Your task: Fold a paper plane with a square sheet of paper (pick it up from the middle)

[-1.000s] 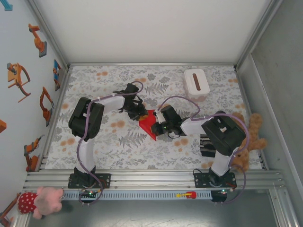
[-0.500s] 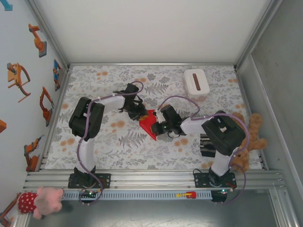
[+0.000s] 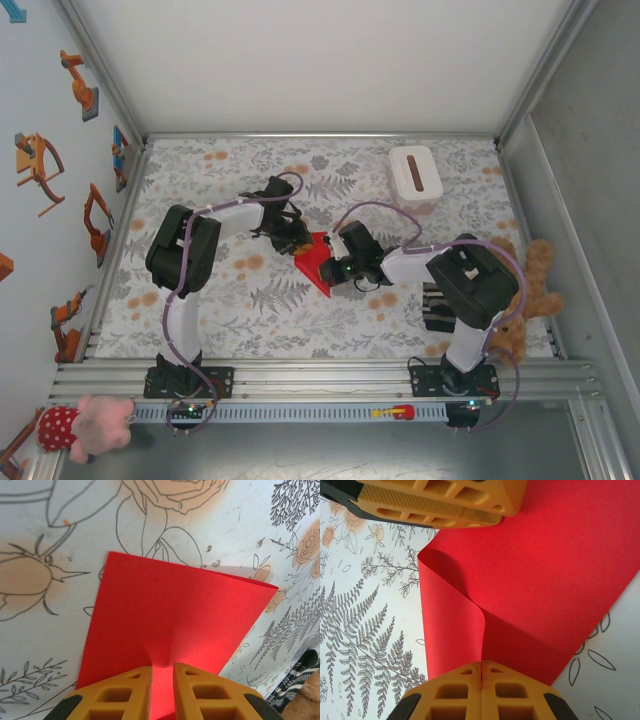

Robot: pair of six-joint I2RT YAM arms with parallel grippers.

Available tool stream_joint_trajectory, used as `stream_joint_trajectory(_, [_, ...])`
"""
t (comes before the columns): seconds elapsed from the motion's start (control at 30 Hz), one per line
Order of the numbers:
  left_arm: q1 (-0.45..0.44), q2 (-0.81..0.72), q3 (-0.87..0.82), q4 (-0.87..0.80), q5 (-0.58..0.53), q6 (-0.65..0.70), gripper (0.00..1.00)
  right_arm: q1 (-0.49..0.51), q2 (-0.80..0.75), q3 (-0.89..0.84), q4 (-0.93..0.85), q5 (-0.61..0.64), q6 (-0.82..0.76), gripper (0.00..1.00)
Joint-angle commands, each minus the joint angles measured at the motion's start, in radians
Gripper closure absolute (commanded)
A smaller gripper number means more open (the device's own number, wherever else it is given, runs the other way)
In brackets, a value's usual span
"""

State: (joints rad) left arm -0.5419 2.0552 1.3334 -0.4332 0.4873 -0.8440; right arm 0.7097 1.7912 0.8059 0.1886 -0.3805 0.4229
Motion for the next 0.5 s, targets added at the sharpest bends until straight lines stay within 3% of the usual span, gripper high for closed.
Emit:
stream_joint_trajectory(0.0, [-0.010,0.055,-0.009,-0.055,-0.023,0.023,0.81,-0.006,0.008,0.029,-0.022,0.020,0.003,1.00])
stream_joint_trajectory(0.47, [-0.007,-0.035,0.027,-0.045,-0.032,0.014,0.79,-0.006,0.038,0.032,-0.048,-0.012,0.002,1.00])
